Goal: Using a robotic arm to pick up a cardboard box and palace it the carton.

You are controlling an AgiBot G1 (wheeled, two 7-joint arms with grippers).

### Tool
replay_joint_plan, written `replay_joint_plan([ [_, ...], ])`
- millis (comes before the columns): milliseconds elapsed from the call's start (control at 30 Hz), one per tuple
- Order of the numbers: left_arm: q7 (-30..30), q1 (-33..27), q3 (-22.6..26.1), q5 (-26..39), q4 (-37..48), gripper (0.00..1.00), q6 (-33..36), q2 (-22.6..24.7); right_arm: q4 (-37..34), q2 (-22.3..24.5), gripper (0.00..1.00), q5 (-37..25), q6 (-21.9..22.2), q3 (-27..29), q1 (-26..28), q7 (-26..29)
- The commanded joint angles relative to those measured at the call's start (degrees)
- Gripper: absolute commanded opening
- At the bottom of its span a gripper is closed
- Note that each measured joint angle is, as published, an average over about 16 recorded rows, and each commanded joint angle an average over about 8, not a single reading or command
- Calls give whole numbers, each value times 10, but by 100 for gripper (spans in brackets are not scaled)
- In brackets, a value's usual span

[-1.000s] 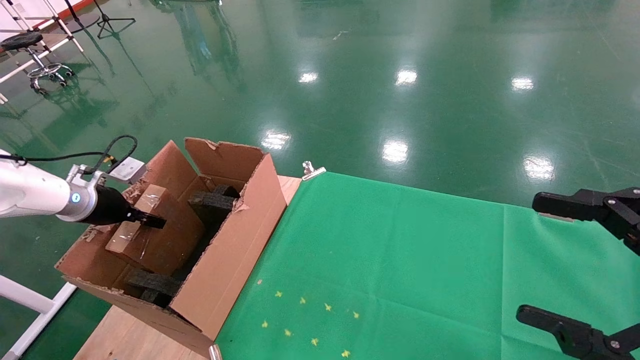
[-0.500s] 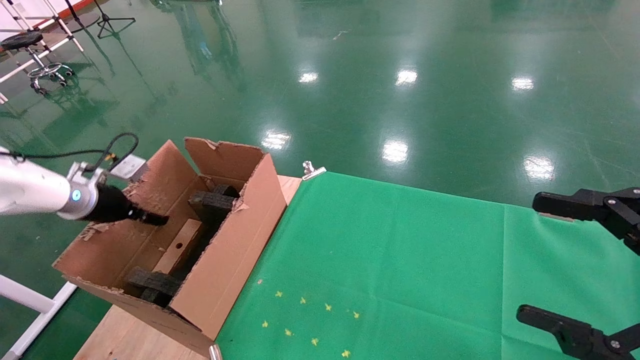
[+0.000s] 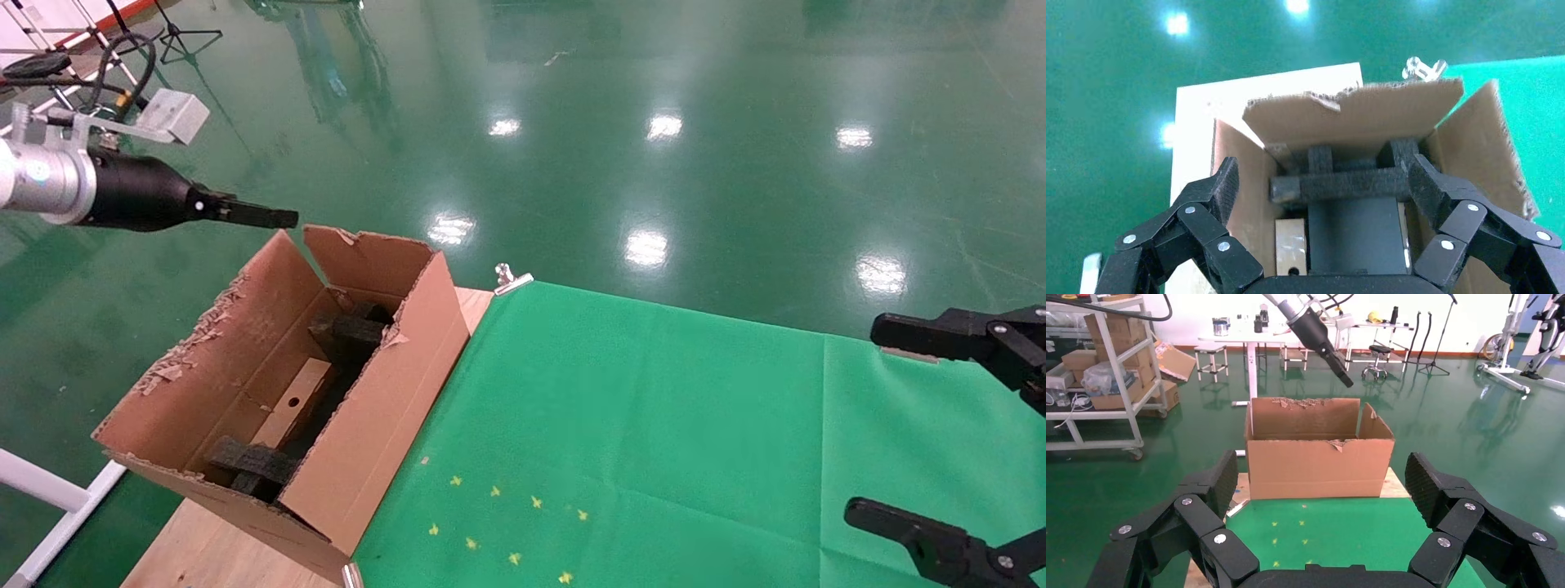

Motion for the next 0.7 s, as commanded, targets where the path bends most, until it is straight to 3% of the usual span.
replay_joint_plan([
  [33, -4, -10, -2, -3, -11, 100, 13, -4, 0, 0, 100, 0, 0, 0, 0, 0],
  [300, 6, 13, -7, -19, -20, 100, 9, -3, 0, 0, 100, 0, 0, 0, 0, 0],
  [700, 51, 112, -57, -146, -142, 100, 52, -15, 0, 0, 100, 0, 0, 0, 0, 0],
])
